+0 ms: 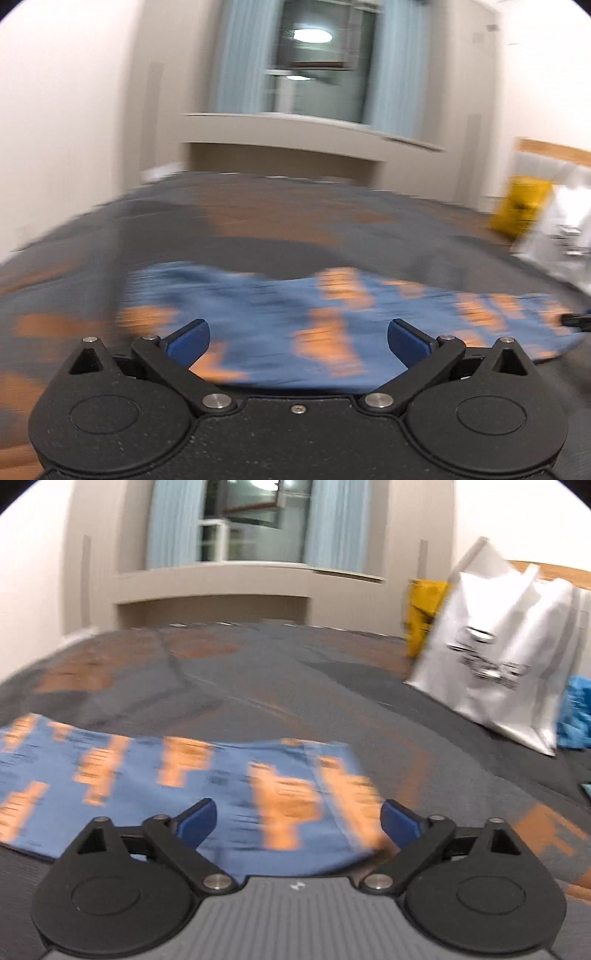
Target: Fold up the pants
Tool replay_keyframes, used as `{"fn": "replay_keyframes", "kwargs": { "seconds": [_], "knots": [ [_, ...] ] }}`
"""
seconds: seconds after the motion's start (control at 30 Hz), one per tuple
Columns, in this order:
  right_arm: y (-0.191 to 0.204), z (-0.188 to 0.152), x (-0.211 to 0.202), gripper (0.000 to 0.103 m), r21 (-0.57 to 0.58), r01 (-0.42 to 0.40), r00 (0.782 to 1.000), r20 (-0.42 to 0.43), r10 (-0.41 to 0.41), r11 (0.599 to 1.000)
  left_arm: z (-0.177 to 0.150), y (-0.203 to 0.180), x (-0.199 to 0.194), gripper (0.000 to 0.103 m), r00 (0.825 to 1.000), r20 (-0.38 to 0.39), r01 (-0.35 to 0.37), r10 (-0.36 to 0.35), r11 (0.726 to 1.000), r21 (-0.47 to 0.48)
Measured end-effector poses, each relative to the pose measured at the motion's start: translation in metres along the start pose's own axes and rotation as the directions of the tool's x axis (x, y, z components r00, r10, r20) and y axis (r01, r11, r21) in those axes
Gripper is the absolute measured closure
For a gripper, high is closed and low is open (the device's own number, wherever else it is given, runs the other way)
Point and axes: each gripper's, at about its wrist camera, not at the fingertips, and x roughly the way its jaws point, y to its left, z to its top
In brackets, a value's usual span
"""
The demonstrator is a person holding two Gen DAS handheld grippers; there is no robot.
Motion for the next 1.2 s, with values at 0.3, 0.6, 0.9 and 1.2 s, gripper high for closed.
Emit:
{"fn": "replay_keyframes", "kwargs": {
  "seconds": [0.3, 0.6, 0.9, 1.2],
  "knots": [
    [0.149, 0.024, 0.013, 0.000, -0.166, -0.359, 0.932, -0.018, 0.361, 0.919, 0.016, 0.138, 0.054, 0.024, 1.000, -0.024, 0.000, -0.005, 0.982, -0.189],
    [0.222, 0.022, 0.029, 0.000, -0.221, -0.464, 0.885, -0.092, 0.456, 0.858, 0.024, 0.165, 0.127, 0.060, 0.967, -0.201, 0.107, -0.158, 0.964, -0.242],
    [0.211, 0.022, 0.033, 0.000, -0.174, -0.487, 0.874, -0.101, 0.476, 0.856, 0.059, 0.121, 0.087, 0.095, 0.991, -0.133, 0.005, -0.005, 1.000, -0.007],
    [0.200, 0.029, 0.047, 0.000, -0.117, -0.544, 0.838, -0.123, 0.532, 0.831, 0.038, 0.115, 0.105, 0.090, 0.967, -0.239, -0.051, 0.085, 0.988, 0.147]
  ]
}}
